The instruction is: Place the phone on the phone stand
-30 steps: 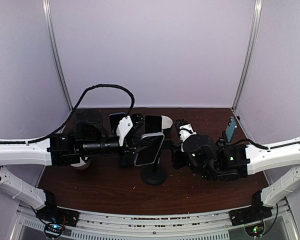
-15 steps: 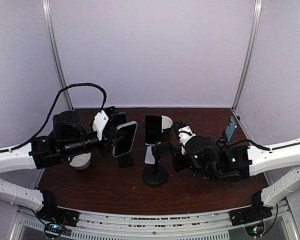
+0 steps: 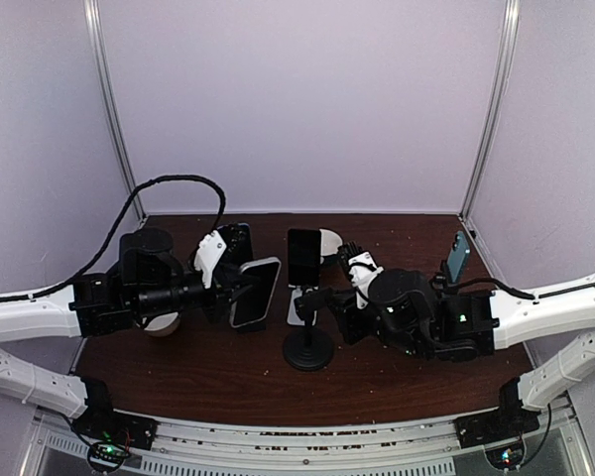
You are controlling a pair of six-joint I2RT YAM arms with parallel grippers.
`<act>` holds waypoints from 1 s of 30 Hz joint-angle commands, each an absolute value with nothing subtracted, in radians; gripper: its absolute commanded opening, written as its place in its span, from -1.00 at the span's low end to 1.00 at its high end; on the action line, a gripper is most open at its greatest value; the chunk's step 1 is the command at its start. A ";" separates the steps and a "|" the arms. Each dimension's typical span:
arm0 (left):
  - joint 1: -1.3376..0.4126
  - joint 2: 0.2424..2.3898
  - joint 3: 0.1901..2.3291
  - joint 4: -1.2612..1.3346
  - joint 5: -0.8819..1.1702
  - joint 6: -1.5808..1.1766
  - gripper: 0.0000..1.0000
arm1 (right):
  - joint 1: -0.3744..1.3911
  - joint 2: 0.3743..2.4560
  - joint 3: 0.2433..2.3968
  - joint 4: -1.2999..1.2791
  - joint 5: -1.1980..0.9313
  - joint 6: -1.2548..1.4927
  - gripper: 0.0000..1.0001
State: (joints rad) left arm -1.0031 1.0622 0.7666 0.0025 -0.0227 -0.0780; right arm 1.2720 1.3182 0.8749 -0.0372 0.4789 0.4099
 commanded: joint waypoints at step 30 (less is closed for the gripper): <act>-1.042 1.099 1.041 0.177 0.316 -0.076 -1.00 | 1.018 1.170 1.096 -0.204 -0.492 0.039 1.00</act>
State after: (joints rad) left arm -1.0401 1.1702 1.0405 0.0929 0.3447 -0.0483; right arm 1.0073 1.2007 1.1572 -0.2054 -0.5335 0.0162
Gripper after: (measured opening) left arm 0.096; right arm 0.999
